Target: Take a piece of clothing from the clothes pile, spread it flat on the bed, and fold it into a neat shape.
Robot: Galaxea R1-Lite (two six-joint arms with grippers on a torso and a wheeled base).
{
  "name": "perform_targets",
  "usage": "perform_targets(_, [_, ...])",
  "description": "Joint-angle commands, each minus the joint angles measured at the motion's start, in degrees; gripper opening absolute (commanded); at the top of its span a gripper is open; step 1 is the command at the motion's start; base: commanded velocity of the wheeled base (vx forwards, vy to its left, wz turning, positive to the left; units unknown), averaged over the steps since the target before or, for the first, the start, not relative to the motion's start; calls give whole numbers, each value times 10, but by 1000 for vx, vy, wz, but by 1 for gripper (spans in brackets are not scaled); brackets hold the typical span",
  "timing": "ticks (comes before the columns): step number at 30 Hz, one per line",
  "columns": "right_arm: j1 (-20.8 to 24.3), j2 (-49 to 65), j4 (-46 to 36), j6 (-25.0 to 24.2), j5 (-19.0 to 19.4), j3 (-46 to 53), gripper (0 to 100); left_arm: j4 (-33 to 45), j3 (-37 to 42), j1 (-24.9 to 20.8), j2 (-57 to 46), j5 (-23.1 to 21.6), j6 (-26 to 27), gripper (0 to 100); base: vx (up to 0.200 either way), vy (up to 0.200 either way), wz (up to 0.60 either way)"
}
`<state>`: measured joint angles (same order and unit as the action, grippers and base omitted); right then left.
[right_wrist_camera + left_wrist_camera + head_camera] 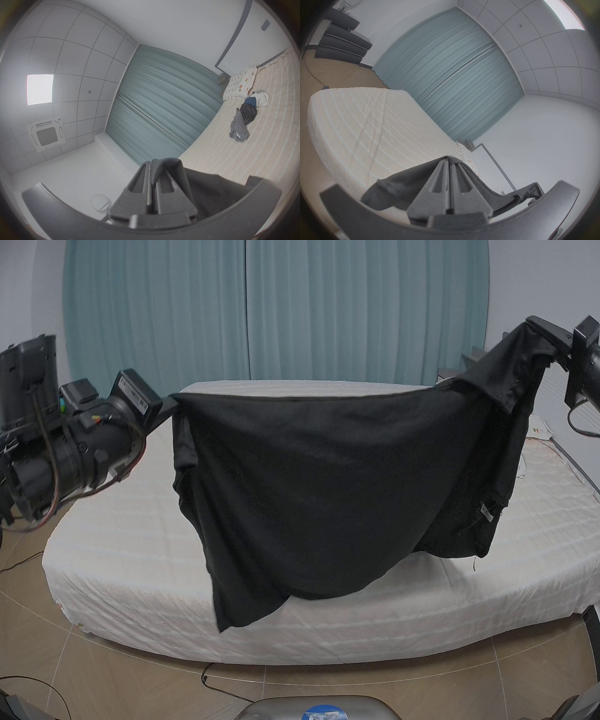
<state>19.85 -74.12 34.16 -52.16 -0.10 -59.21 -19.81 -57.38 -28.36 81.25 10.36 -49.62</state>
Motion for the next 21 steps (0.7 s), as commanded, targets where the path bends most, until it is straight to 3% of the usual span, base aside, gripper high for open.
perform_targets(1, [-35,-109,-14,9,6,-83,0,8,-99,41,117,-2,1,0,0,0,0])
perform_targets(5, [-46,-162,-8,22,5,-108,0,6,-139,52,170,-3,1,0,0,0,0])
perform_targets(12, [-55,-295,28,26,4,-169,0,4,-215,71,283,-3,1,0,200,0,0])
perform_targets(21, [-57,-387,53,26,5,-215,0,8,-301,93,396,-3,8,0,200,0,0])
